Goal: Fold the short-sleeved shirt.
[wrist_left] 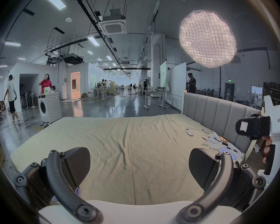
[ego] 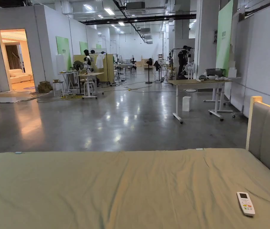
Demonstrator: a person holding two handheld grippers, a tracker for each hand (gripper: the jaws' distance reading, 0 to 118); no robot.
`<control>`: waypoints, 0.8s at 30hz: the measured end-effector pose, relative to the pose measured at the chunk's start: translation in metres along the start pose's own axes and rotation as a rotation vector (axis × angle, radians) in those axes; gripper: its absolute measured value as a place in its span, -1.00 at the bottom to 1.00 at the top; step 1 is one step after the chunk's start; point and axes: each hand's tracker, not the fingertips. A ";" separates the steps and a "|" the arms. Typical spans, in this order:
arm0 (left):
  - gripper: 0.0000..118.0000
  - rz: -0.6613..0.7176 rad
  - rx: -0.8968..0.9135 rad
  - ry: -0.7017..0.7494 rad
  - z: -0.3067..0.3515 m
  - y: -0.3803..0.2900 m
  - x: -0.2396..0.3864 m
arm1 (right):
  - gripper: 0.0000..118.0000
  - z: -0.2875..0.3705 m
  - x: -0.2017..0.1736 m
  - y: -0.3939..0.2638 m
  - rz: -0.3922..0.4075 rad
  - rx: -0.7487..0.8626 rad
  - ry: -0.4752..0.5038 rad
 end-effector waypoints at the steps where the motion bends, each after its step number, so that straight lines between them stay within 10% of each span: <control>1: 1.00 0.001 0.003 0.000 0.000 0.000 0.001 | 1.00 0.001 0.000 0.002 0.032 0.023 0.105; 3: 1.00 0.020 0.017 0.002 0.000 -0.001 0.003 | 1.00 -0.001 0.006 -0.005 0.111 0.073 0.237; 7: 1.00 0.047 0.028 0.005 0.001 -0.003 0.007 | 1.00 -0.005 -0.012 -0.007 0.202 0.085 -0.102; 24: 1.00 0.023 0.010 0.003 -0.004 -0.004 0.014 | 1.00 -0.008 -0.022 -0.012 0.260 0.057 -0.019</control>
